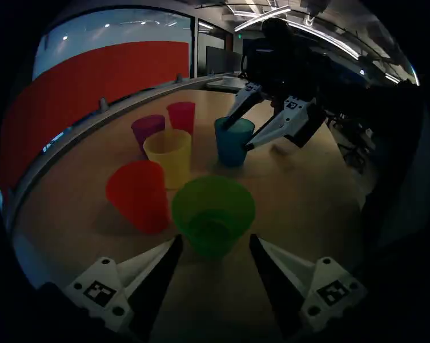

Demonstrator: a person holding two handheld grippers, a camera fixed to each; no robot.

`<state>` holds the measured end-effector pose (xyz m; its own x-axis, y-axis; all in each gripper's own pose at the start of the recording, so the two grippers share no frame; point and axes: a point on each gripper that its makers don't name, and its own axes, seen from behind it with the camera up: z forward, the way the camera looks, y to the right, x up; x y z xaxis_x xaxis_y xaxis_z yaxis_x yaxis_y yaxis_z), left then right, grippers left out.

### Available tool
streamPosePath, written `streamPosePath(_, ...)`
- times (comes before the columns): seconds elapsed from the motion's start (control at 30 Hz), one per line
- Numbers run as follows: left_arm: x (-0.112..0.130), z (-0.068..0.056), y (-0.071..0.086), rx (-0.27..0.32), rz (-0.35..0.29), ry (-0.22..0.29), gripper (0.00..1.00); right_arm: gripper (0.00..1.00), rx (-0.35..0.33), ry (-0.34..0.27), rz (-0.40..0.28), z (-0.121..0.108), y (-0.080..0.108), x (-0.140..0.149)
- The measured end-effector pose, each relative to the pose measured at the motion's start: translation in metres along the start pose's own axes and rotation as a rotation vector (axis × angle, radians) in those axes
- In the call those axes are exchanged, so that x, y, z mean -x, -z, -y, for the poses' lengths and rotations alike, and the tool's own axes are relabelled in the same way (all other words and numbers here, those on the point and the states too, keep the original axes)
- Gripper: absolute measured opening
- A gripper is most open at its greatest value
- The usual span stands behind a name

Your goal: Pour water

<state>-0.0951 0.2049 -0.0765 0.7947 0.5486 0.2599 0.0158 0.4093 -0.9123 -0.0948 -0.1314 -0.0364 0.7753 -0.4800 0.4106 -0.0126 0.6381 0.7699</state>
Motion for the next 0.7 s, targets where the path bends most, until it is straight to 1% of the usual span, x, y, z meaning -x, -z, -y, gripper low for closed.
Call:
streamPosePath(0.17, 0.003, 0.001, 0.004, -0.01, 0.007, -0.002, 0.86, 1.0, 0.015, 0.001, 0.008, -0.002, 0.002, 0.005)
streamPosePath(0.37, 0.006, 0.004, 0.011, -0.032, 0.009, 0.008, 0.86, 1.0, 0.028, -0.003, 0.009, -0.003, 0.009, 0.011)
streamPosePath(0.57, 0.008, 0.008, 0.023, -0.062, 0.002, 0.014, 0.86, 1.0, 0.047, -0.017, 0.004, -0.005, 0.021, 0.017)
streamPosePath(0.7, 0.012, 0.011, 0.032, -0.083, 0.01, 0.013, 0.86, 1.0, 0.059, -0.023, 0.004, -0.006, 0.029, 0.023)
